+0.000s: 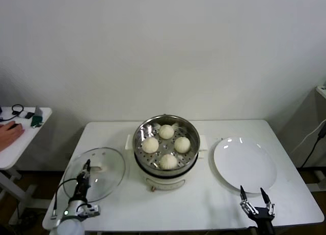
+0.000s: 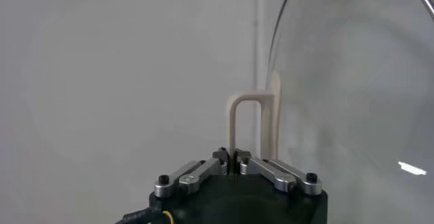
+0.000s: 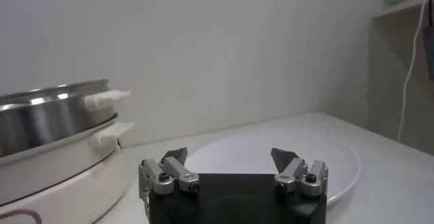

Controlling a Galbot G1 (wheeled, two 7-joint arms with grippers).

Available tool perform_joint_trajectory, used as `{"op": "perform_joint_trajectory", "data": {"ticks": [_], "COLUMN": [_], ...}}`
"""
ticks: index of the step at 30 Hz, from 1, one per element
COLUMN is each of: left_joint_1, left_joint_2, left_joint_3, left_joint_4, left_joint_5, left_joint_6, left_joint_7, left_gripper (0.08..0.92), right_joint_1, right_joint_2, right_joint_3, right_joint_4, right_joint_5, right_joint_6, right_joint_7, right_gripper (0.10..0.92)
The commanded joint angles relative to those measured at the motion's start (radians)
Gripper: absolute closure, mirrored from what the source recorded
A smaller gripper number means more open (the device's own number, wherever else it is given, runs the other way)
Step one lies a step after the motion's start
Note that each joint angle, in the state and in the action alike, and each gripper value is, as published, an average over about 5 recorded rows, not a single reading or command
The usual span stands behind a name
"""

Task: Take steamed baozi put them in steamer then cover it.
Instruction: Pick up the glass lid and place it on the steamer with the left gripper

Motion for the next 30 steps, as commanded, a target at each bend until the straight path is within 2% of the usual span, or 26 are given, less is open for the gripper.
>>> {"op": "perform_joint_trajectory", "data": {"ticks": [1, 5, 9, 13, 17, 24, 30], "left_joint_1": [0.015, 0.018, -0.010, -0.081, -0.182, -0.326, -0.387], "left_joint_2": [0.100, 0.210, 0.323, 0.370, 0.310, 0.099, -0.049], "left_joint_3": [-0.007, -0.018, -0.009, 0.061, 0.226, 0.518, 0.662], "left_joint_4": [-0.273, -0.419, -0.525, -0.605, -0.637, -0.602, -0.520], "left_joint_5": [-0.212, -0.305, -0.353, -0.383, -0.297, 0.009, 0.149], "left_joint_6": [0.087, 0.190, 0.350, 0.487, 0.576, 0.641, 0.656], "left_joint_7": [0.124, 0.236, 0.323, 0.380, 0.414, 0.541, 0.607], "left_gripper": [0.858, 0.858, 0.858, 0.858, 0.858, 0.858, 0.858], "right_joint_1": [0.002, 0.008, 0.008, 0.008, 0.012, 0.035, 0.062], "right_joint_2": [0.002, 0.010, 0.011, 0.013, 0.016, 0.022, 0.021], "right_joint_3": [0.007, 0.016, 0.013, 0.011, 0.007, -0.001, -0.008], "right_joint_4": [0.006, 0.004, 0.007, 0.019, 0.032, 0.033, 0.005], "right_joint_5": [-0.042, -0.100, -0.113, -0.116, -0.115, -0.113, -0.114], "right_joint_6": [-0.019, -0.041, -0.045, -0.043, -0.036, -0.023, -0.014], "right_joint_7": [0.027, 0.058, 0.067, 0.066, 0.052, 0.037, 0.036], "right_gripper": [0.203, 0.203, 0.203, 0.203, 0.203, 0.203, 0.203]}}
